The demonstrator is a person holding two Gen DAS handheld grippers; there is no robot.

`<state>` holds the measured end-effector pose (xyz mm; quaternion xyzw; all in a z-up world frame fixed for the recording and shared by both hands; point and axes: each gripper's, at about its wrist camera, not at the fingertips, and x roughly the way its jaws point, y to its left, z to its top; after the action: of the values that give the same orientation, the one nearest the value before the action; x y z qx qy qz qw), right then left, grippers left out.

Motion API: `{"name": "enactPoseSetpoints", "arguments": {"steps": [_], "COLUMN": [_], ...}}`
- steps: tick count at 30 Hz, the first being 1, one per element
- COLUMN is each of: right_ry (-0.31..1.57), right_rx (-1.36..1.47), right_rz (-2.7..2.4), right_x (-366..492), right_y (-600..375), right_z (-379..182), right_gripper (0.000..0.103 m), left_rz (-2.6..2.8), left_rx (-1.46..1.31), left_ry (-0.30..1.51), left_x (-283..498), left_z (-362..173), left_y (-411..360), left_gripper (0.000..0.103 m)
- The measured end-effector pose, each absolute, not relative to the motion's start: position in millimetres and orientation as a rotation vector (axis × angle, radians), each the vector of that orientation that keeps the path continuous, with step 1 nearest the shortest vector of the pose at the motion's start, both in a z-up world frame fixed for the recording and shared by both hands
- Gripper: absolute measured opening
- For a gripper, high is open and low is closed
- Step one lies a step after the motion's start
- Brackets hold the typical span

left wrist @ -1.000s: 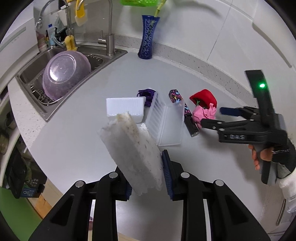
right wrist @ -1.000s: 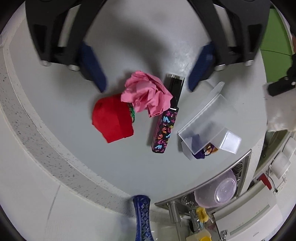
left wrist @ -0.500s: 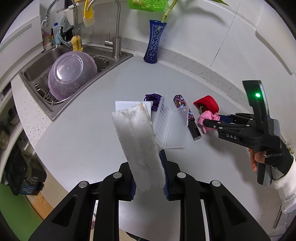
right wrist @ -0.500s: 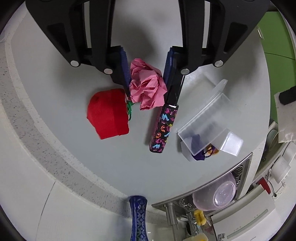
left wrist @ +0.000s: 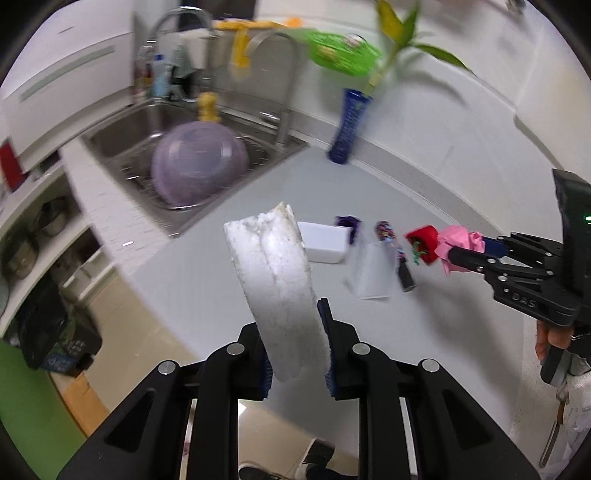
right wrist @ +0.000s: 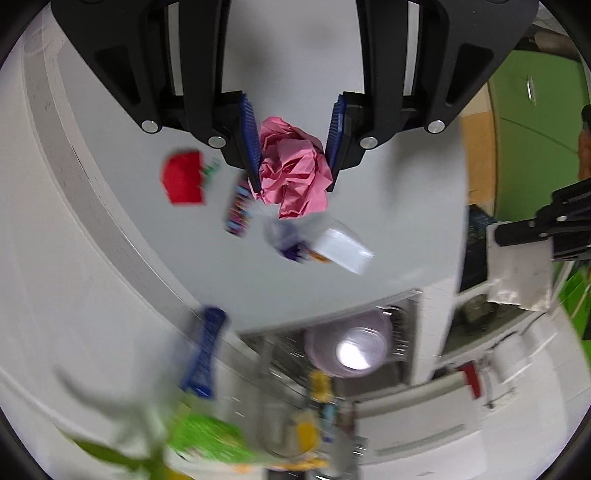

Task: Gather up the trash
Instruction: 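Carry the tissue and pink paper over the pink trash bin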

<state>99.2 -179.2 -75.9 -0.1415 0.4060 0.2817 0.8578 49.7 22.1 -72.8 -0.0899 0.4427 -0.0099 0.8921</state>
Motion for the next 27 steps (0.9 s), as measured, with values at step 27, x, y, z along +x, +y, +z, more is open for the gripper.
{"name": "enactPoseSetpoints", "arguments": {"steps": [27], "right_ry": [0.784], "right_rx": [-0.541], "right_rz": [1.263], "right_x": [-108.8], "right_y": [149.4], "right_z": [-89.4], "right_gripper": [0.032], "left_rz": [0.522], "left_rx": [-0.443], "left_ry": [0.884], "left_x": [-223.4], "left_z": [-97.6], "left_y": [234.9], "left_gripper": [0.021]}}
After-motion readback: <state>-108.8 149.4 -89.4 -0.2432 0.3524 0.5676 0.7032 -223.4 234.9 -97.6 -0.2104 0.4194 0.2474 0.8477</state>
